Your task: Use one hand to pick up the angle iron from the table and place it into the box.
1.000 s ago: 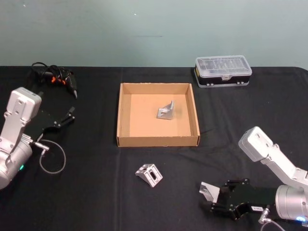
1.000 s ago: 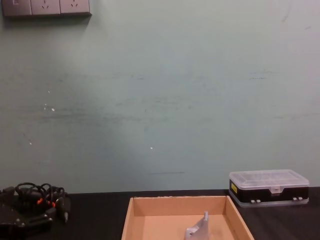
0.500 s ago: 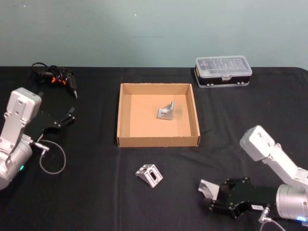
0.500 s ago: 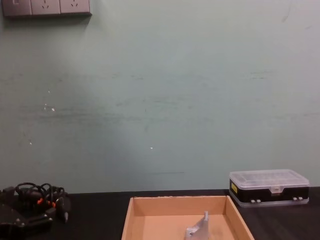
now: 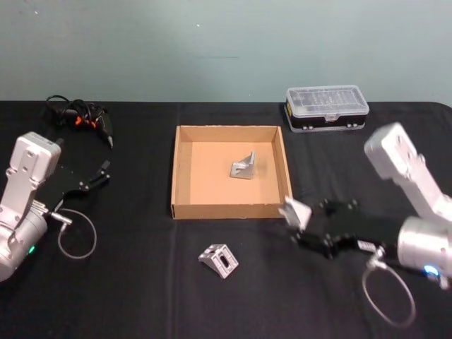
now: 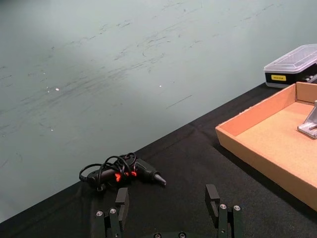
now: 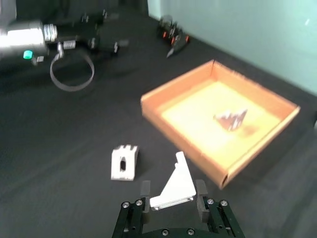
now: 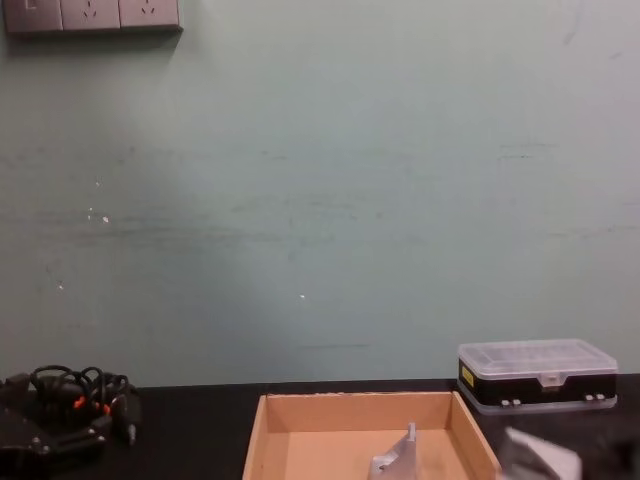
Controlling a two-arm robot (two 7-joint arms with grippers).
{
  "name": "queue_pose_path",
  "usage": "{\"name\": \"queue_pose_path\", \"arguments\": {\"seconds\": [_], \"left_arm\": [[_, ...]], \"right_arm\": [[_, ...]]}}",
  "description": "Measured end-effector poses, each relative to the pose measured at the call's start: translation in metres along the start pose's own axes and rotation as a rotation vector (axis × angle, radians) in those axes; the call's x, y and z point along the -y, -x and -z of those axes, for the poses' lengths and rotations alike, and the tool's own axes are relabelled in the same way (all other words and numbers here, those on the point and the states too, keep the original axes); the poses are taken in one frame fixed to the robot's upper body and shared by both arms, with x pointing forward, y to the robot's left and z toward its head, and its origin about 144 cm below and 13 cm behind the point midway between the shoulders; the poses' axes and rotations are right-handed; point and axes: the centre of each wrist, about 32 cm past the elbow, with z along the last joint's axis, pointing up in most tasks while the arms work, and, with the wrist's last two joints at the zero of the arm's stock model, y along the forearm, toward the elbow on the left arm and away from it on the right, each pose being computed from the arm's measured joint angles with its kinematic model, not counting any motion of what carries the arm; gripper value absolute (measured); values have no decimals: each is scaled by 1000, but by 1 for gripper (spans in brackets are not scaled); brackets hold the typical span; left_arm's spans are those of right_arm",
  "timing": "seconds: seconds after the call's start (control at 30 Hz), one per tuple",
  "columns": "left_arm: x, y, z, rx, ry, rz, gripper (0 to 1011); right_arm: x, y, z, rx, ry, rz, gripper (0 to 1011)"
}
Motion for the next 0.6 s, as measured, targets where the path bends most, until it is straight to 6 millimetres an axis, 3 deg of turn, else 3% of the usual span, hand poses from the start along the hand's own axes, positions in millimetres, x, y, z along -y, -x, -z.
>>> {"name": "queue_pose_path", "arguments": {"seconds": [0.3, 0.6], "left_arm": [[0, 0, 0, 0, 0, 0, 1011], [0, 0, 0, 0, 0, 0, 1011]], "right_arm": [[-40, -15, -26, 26, -42, 12, 539], [-81, -27, -35, 21, -4, 28, 539]]}}
